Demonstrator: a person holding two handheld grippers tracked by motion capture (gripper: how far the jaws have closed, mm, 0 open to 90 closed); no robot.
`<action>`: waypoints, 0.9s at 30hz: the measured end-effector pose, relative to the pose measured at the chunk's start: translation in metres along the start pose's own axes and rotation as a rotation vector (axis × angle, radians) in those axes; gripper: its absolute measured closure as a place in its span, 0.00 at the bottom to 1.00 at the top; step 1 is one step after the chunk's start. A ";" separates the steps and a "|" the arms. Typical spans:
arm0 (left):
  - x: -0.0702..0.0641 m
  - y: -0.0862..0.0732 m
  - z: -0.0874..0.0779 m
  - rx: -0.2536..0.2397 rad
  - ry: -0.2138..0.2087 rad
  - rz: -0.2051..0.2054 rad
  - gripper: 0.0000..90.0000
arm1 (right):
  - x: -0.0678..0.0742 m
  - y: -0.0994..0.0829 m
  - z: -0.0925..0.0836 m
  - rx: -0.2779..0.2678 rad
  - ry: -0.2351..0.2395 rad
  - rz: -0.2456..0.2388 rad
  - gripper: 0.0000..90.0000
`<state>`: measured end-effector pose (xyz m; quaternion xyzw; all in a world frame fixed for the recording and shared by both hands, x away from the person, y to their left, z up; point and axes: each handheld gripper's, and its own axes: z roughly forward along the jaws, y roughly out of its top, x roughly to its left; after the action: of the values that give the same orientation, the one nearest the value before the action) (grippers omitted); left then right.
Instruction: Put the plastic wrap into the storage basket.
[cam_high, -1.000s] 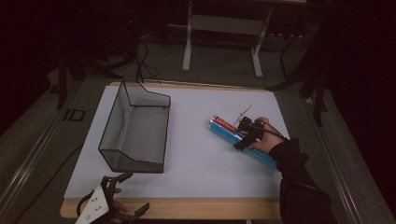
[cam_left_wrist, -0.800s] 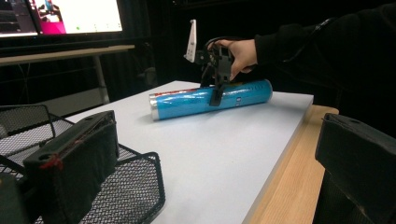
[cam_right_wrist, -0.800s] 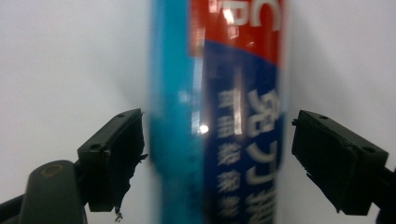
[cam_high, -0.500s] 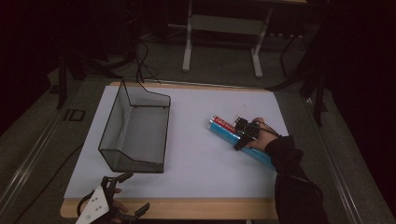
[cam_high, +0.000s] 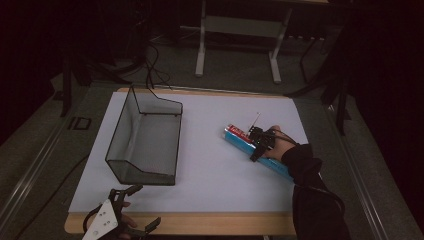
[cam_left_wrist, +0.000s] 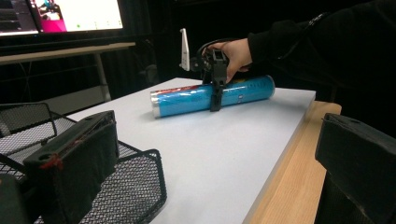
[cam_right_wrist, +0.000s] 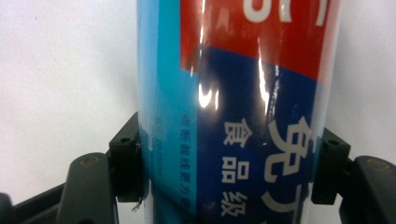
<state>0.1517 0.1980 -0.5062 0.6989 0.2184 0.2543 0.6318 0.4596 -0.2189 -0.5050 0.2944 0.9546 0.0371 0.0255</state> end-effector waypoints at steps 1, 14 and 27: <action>0.000 0.000 0.000 0.000 0.000 0.000 0.00 | 0.000 0.000 -0.001 0.002 -0.001 0.002 0.35; 0.000 0.000 0.001 -0.002 0.007 0.006 0.00 | -0.002 0.001 -0.042 -0.042 -0.009 0.083 0.36; 0.001 0.000 0.003 0.000 0.002 0.008 0.00 | -0.001 0.010 -0.105 -0.272 -0.046 0.242 0.36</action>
<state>0.1541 0.1962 -0.5066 0.6994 0.2164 0.2577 0.6306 0.4591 -0.2171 -0.3999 0.4016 0.8976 0.1620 0.0822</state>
